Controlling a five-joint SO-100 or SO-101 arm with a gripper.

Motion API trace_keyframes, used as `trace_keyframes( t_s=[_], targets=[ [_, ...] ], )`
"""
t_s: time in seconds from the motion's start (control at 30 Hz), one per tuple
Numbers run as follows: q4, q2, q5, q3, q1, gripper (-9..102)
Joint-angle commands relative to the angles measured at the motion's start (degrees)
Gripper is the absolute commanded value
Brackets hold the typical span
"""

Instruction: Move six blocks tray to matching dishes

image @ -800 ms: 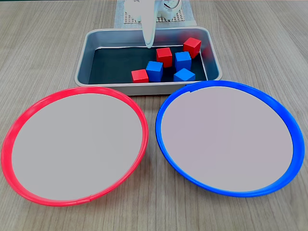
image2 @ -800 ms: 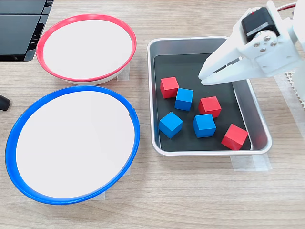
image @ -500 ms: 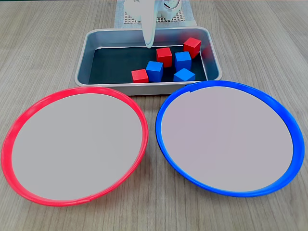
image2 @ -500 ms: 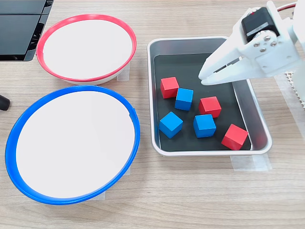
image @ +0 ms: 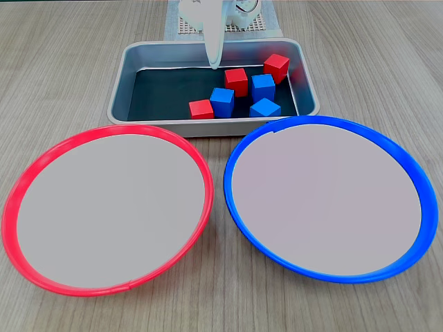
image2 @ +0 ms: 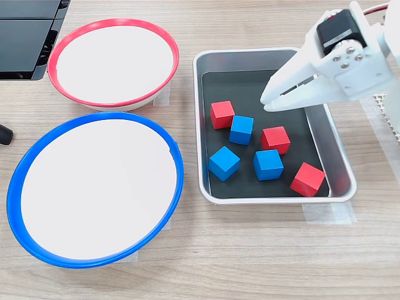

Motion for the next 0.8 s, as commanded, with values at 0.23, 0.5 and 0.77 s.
trace_keyframes(
  t_s=[0.23,0.5,0.77],
  targets=[
    [-0.6,1.3,-3.7,-0.3,-2.6,0],
    [-0.5,1.4,-9.4,-0.2,-7.4,0],
    [-1.4,-21.8,-16.2,-16.2,-2.9,0]
  ],
)
